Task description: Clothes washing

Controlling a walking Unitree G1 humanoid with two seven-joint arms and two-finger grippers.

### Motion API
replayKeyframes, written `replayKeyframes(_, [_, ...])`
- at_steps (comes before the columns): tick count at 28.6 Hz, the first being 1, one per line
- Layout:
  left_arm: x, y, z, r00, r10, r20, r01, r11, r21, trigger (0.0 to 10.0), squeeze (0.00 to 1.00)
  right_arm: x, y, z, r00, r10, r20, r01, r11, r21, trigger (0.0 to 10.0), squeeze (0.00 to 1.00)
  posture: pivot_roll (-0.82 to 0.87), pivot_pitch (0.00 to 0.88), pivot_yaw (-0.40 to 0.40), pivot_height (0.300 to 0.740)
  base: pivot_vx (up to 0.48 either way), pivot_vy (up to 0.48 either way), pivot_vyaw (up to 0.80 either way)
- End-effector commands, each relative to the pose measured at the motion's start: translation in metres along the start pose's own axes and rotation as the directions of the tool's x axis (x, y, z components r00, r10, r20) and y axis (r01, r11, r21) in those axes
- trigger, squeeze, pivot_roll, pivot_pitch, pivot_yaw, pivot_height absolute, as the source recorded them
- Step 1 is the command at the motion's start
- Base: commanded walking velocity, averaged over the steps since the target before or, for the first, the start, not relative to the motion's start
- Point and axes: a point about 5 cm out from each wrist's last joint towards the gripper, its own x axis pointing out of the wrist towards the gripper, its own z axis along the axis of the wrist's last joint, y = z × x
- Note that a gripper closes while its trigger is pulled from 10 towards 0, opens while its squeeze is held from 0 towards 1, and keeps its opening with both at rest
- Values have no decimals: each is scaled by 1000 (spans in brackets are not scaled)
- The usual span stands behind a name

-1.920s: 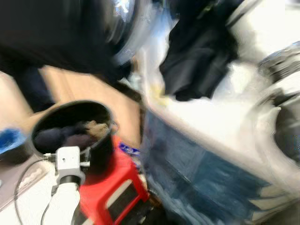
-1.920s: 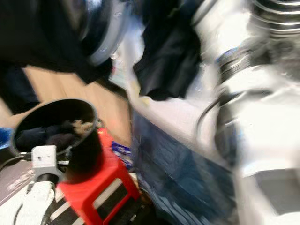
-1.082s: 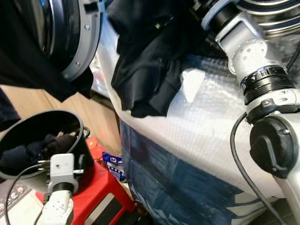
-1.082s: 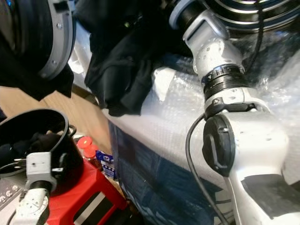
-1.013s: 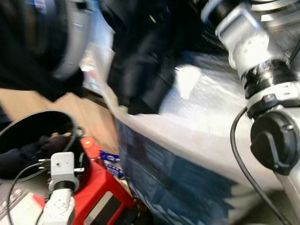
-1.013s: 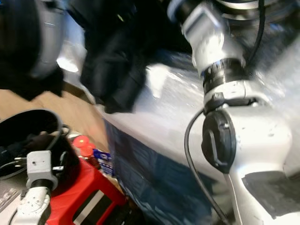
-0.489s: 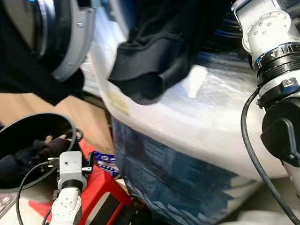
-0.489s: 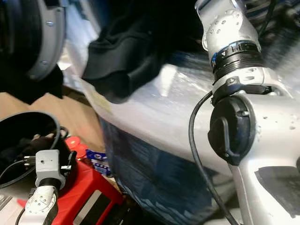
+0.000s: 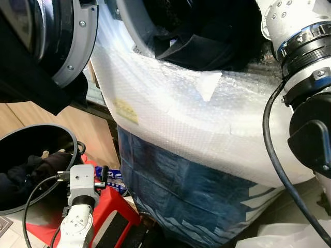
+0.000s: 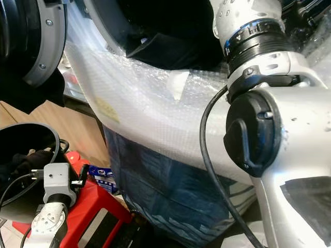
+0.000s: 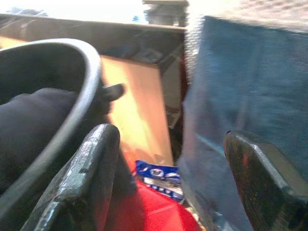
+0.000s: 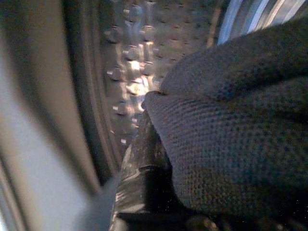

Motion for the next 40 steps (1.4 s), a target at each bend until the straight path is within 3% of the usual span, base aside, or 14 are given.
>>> replayKeyframes(1, [-2, -5, -3, 1000, -29, -12, 29, 999, -20, 10000, 0, 0, -3, 17, 998, -19, 59, 20, 1000, -24, 10000, 0, 55, 106, -40, 740, 0, 0, 0])
replayKeyframes(9, [-4, -11, -3, 998, -64, -10, 63, 996, -64, 10000, 0, -2, -7, 6, 999, -34, 34, 34, 999, -11, 10000, 0, 57, 109, -44, 740, 0, 0, 0])
replayKeyframes(18, [-4, -16, 3, 994, -103, 24, 104, 994, -38, 10000, 0, -4, -13, 4, 998, -58, 34, 58, 998, -7, 10000, 0, 60, 108, -43, 740, 104, 0, 0])
replayKeyframes(40, [-6, -27, 7, 979, -194, 56, 198, 977, -75, 10000, 0, -6, -17, 0, 998, -59, 25, 60, 998, -23, 10000, 0, 63, 108, -37, 740, 0, 0, 0])
